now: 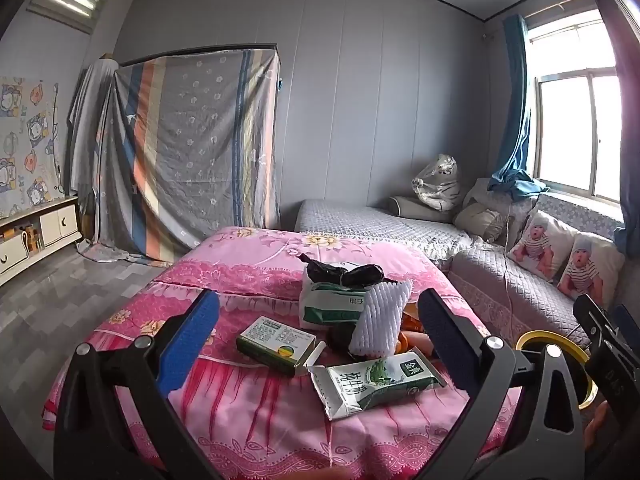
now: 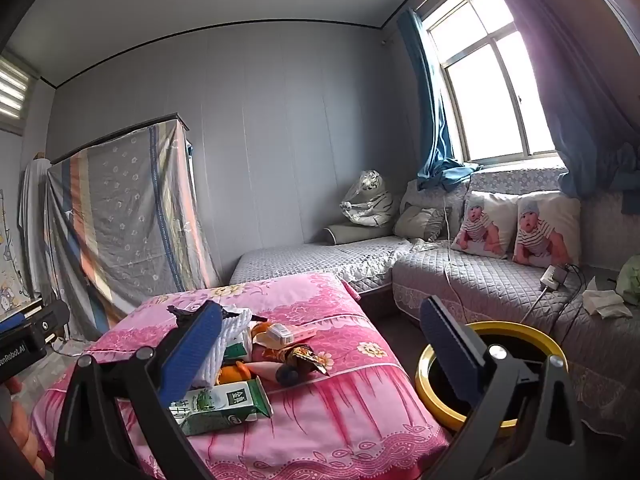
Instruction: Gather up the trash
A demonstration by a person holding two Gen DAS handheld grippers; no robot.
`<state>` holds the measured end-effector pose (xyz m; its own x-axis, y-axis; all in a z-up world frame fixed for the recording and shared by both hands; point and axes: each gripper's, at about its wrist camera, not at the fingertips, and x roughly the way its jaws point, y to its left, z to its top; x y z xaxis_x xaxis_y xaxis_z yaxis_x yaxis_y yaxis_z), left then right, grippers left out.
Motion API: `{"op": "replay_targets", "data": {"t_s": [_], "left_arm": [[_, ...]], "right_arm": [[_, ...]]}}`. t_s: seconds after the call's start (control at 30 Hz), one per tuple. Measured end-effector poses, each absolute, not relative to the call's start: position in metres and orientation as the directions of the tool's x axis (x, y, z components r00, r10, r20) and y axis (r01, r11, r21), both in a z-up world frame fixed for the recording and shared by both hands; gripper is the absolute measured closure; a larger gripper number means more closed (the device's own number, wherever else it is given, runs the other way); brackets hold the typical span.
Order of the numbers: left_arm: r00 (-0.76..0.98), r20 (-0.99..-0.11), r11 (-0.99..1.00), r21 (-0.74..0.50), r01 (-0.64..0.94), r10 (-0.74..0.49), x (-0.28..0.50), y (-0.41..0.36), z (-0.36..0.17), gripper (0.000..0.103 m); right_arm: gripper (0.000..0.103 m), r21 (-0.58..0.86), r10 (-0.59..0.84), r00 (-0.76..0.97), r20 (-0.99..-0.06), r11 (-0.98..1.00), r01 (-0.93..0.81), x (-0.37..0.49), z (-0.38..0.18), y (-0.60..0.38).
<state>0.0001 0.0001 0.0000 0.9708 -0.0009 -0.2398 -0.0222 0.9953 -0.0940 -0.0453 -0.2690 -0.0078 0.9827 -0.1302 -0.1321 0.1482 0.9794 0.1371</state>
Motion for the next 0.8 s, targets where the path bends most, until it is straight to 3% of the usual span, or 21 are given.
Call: {"op": "replay_targets", "data": {"t_s": [0.8], "left_arm": [[0.967, -0.255, 0.995, -0.103, -0.016, -0.011, 0.004, -0.002, -0.007, 0.008]], "right_arm": [[0.007, 0.142, -0.131, 0.983, -0.131, 0.979, 0.149, -0.046, -0.007, -0.270]]}}
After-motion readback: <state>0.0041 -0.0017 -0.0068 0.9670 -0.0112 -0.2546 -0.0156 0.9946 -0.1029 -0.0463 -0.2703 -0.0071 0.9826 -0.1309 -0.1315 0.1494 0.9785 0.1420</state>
